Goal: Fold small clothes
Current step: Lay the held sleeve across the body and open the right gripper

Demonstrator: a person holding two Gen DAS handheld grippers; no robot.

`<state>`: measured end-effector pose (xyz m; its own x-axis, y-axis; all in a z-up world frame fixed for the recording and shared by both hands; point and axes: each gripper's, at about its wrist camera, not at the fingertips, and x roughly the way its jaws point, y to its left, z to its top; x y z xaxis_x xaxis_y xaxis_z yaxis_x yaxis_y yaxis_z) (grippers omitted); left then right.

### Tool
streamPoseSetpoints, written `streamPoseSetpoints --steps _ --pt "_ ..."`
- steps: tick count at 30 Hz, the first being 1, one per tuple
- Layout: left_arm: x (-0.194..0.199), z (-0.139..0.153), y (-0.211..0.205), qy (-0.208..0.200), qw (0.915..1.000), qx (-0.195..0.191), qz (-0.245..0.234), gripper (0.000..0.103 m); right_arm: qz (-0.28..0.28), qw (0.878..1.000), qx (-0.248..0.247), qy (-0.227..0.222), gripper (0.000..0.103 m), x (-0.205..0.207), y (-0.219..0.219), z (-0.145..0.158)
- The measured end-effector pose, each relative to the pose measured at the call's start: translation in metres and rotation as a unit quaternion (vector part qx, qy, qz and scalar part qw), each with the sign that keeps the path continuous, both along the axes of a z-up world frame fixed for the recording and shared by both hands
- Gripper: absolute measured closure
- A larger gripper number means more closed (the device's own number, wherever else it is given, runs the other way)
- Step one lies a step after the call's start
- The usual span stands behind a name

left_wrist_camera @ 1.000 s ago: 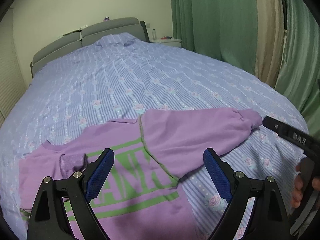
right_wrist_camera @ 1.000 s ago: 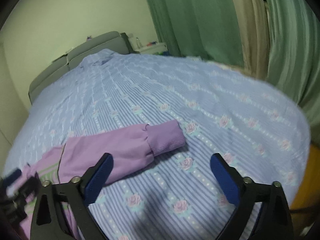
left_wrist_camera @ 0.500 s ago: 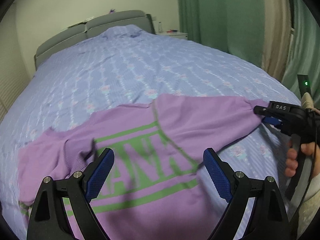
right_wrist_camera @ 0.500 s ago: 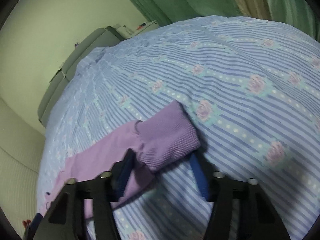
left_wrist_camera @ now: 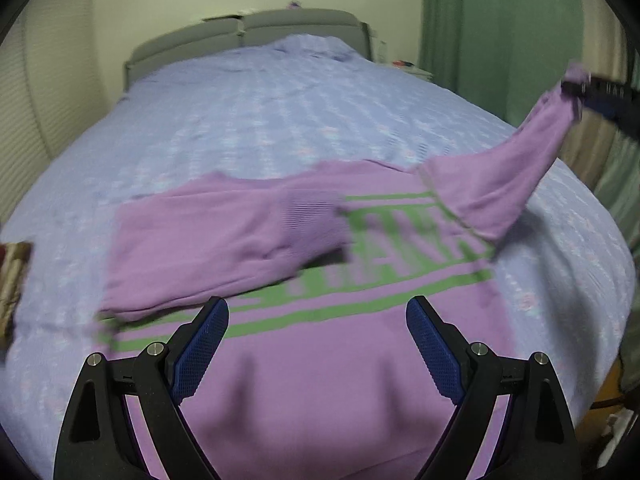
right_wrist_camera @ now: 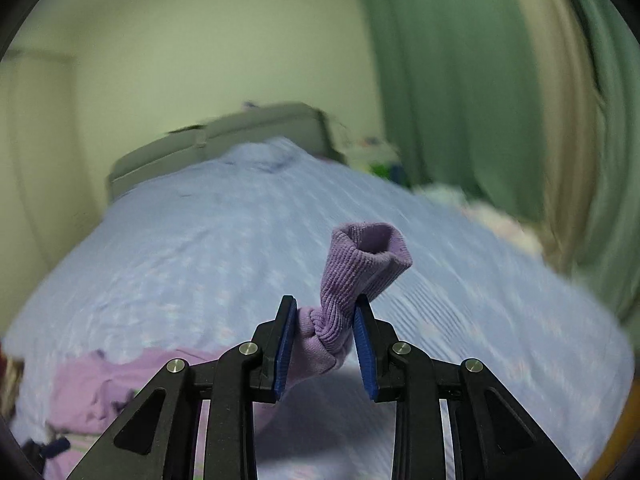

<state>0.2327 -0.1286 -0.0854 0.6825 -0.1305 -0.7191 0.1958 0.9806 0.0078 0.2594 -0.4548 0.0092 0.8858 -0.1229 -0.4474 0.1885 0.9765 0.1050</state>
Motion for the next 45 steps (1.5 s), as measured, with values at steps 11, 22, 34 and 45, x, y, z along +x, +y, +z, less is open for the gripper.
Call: streamPoseSetpoints --steps 11,22,34,45 --pt "-0.021 0.021 0.126 -0.034 0.9919 -0.036 0.117 0.012 0.197 0.973 -0.123 -0.001 0.076 0.023 0.209 0.027" --pt "-0.036 0.002 0.178 -0.013 0.9852 -0.044 0.165 0.012 0.303 0.917 -0.238 0.102 0.078 0.033 0.351 -0.084" --pt "-0.019 0.007 0.183 -0.026 0.9888 -0.035 0.143 0.012 0.321 0.926 -0.183 0.074 0.025 -0.033 0.329 -0.078" --pt "0.082 -0.012 0.142 0.076 0.9755 -0.198 0.058 0.030 0.145 0.976 -0.086 0.139 0.024 -0.042 0.179 -0.109"
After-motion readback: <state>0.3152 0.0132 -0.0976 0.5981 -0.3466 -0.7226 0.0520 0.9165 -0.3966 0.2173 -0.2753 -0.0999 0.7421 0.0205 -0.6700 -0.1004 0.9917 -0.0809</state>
